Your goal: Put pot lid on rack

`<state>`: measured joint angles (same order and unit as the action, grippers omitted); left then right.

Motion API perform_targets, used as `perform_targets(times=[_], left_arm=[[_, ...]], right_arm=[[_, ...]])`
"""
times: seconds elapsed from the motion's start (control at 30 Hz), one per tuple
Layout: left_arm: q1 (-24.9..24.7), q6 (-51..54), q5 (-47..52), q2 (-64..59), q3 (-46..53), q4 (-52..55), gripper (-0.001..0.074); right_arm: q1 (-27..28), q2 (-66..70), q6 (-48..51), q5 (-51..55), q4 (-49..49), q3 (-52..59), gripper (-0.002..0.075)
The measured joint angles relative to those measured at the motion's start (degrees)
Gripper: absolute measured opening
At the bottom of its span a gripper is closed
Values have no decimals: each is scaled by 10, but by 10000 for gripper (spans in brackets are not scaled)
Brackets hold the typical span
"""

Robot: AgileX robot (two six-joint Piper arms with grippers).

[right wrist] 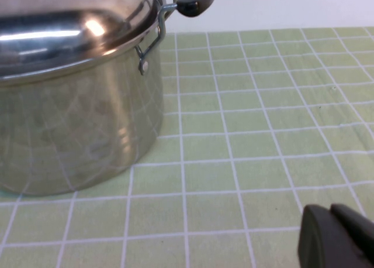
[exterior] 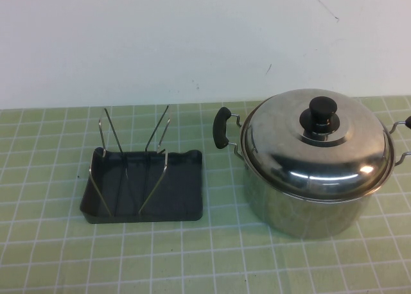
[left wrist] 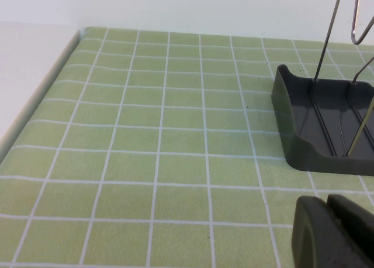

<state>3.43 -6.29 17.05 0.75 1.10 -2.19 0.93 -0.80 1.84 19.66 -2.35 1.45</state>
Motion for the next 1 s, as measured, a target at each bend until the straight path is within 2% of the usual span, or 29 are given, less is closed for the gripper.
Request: perform_targets(times=[0.27,0.43,0.7,1.0], left_arm=[[0,0,0,0,0,0,-2],[0,0,0,0,0,0,-2],[0,1,0,0,0,-1,-2],[0,1,0,0,0,-1,-3]], right_arm=[[0,0,0,13,0,-3,-1],[0,0,20,126,20,-94,-1],[0,21,37,123,32,-270,-1],[0,24,40,111,32,-281,-1]])
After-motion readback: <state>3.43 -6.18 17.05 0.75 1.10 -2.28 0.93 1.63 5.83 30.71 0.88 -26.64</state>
